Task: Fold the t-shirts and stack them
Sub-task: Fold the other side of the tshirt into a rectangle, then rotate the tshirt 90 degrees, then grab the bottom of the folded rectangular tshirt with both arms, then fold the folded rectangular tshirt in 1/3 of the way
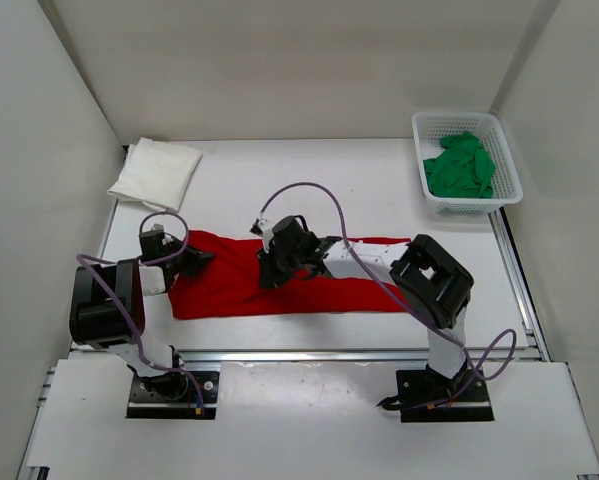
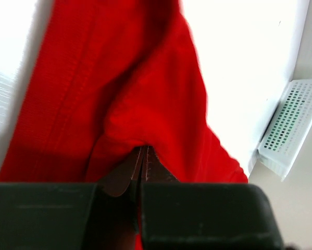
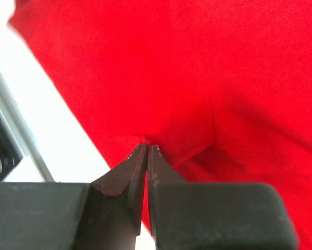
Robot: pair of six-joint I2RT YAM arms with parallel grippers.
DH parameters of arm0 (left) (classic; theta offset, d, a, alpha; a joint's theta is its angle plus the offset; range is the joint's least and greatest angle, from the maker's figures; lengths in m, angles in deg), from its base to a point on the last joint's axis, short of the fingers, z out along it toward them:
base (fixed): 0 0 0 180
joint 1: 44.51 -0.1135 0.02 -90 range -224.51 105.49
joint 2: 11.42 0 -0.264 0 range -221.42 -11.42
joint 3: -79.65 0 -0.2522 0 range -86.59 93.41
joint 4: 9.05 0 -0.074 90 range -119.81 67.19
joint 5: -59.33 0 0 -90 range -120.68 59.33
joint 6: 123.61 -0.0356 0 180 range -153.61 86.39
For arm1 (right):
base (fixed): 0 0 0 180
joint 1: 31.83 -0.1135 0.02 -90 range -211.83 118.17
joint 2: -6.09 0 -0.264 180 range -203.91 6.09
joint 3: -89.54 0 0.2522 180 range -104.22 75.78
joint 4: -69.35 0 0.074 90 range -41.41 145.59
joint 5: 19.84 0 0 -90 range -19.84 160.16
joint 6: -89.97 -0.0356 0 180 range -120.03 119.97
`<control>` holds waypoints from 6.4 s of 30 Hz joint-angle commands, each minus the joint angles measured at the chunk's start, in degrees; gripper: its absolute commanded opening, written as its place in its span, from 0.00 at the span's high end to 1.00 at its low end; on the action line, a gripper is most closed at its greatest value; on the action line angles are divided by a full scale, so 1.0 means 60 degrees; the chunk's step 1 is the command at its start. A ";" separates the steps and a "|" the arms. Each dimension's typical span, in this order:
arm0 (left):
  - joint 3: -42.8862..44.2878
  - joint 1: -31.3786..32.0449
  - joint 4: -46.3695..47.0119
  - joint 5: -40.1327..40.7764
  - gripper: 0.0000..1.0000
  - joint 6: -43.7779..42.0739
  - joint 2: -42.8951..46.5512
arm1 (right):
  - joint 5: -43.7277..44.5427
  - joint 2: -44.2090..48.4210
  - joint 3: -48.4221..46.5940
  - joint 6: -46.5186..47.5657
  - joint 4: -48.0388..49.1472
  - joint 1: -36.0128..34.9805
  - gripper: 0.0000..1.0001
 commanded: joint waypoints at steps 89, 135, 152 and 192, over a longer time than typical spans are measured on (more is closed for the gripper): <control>0.0902 0.7911 -0.0579 0.1724 0.77 -0.0823 0.0878 | 0.1240 -0.5745 -1.4861 -0.1565 -0.7203 0.5780 0.56; -0.2185 0.6685 -0.2746 0.0567 0.60 -0.1541 0.4388 | 0.0554 0.7995 0.5439 -0.2367 -0.0877 0.5019 0.59; -0.1850 0.7549 -0.1341 0.0113 0.51 -0.0941 0.2618 | 0.0409 1.0373 0.9953 -0.3774 -0.0570 0.4592 0.62; 0.4459 0.4327 -0.3464 0.0376 1.00 -0.1922 -0.0322 | -0.0368 0.3420 0.1858 -0.1738 -0.0628 0.6173 1.00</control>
